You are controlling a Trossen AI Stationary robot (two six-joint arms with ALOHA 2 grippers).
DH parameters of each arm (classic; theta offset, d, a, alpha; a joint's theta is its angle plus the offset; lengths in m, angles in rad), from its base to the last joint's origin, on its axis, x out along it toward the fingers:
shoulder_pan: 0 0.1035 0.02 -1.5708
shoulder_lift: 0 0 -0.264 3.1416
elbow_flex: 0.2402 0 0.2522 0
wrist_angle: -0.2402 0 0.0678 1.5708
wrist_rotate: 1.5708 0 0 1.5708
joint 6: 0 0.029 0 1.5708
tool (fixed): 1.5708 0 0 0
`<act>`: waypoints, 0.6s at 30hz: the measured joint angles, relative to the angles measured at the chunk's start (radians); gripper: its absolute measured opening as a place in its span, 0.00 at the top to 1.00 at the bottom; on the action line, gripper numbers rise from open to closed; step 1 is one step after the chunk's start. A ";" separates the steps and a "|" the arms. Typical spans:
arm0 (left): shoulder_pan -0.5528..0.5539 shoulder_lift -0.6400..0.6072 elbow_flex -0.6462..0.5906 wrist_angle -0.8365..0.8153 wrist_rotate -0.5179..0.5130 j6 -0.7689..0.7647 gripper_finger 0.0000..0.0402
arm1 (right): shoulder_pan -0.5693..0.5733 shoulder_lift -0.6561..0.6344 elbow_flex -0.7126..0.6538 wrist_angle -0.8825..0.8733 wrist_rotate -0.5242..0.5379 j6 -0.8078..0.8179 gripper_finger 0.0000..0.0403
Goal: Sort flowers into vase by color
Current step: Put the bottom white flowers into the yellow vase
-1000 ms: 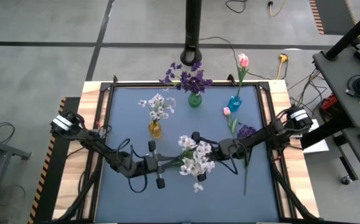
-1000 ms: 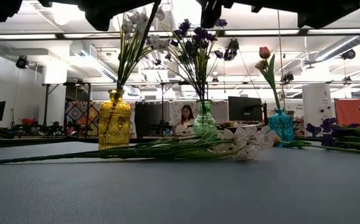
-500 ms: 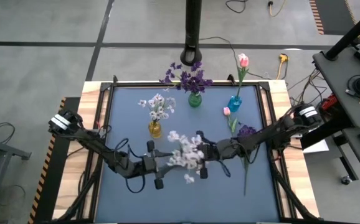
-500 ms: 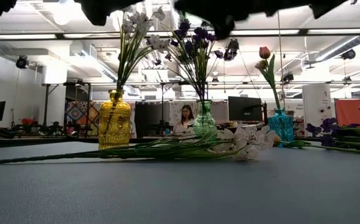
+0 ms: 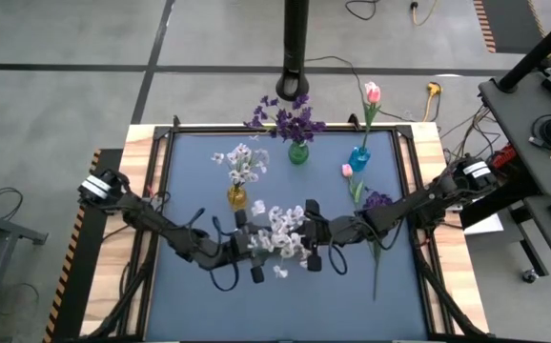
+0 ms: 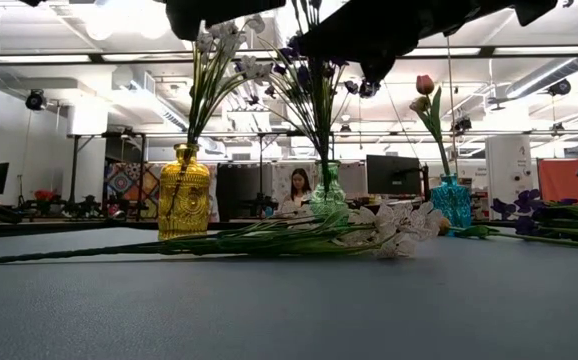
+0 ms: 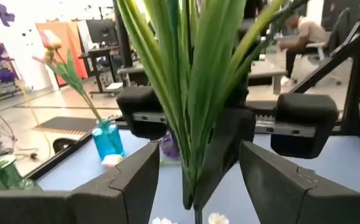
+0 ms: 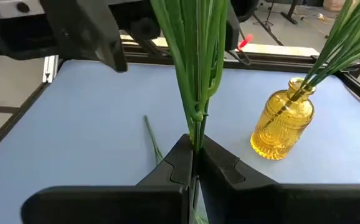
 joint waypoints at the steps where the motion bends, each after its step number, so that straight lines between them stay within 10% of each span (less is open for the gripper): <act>1: 0.005 0.003 0.008 -0.010 0.006 -0.003 0.49 | 0.000 0.000 0.000 0.000 0.000 -0.002 0.97; 10: 0.056 0.091 0.081 -0.012 0.083 0.019 0.52 | 0.000 0.000 0.000 0.029 0.000 -0.017 0.97; 18: 0.056 0.093 0.090 -0.014 0.069 0.034 0.77 | 0.000 0.000 0.000 0.029 0.000 -0.019 0.97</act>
